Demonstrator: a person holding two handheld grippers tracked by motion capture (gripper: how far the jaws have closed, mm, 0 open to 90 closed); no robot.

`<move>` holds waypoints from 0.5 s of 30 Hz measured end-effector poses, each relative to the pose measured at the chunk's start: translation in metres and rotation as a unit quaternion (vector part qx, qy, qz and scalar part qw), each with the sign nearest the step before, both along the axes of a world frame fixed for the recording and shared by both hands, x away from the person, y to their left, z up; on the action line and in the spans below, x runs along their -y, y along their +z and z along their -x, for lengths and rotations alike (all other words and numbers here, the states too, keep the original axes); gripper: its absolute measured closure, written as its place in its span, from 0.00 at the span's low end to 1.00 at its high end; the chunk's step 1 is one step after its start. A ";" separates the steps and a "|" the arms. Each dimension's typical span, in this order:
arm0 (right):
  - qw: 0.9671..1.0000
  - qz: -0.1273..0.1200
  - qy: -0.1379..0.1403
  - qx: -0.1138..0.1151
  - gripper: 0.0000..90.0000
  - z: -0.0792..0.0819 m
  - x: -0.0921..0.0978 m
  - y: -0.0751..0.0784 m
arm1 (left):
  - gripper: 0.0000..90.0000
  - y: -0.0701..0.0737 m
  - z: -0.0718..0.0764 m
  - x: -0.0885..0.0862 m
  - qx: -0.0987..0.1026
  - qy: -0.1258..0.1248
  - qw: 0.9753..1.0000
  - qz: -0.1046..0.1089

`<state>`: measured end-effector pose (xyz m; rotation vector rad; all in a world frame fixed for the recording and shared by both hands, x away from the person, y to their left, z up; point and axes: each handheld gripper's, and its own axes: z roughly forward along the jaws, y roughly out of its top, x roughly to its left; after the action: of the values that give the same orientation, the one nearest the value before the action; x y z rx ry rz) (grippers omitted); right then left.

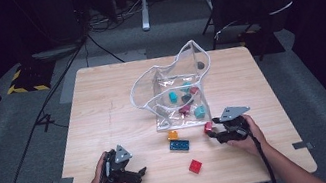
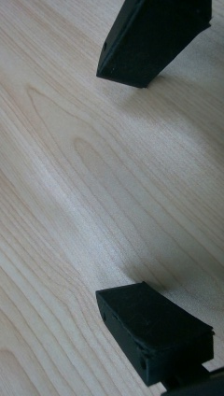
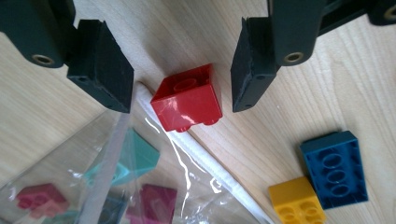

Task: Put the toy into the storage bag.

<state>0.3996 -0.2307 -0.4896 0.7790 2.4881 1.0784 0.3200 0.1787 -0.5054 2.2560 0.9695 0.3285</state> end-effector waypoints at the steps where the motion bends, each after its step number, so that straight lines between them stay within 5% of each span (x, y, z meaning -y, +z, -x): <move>1: 1.000 0.000 -0.002 -0.001 0.44 -0.001 -0.001 -0.002 | 0.00 0.000 0.000 0.000 0.000 0.000 1.000 0.000; 7: 1.000 -0.003 0.002 -0.006 0.47 -0.002 -0.005 -0.007 | 0.00 0.000 0.000 0.000 0.000 0.000 1.000 0.000; 15: 1.000 -0.007 0.011 0.001 0.65 0.002 -0.008 -0.010 | 0.00 0.000 0.000 0.000 0.000 0.000 1.000 0.000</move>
<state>0.3971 -0.2229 -0.4995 0.7561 2.4953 1.1042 0.3200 0.1787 -0.5054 2.2563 0.9695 0.3287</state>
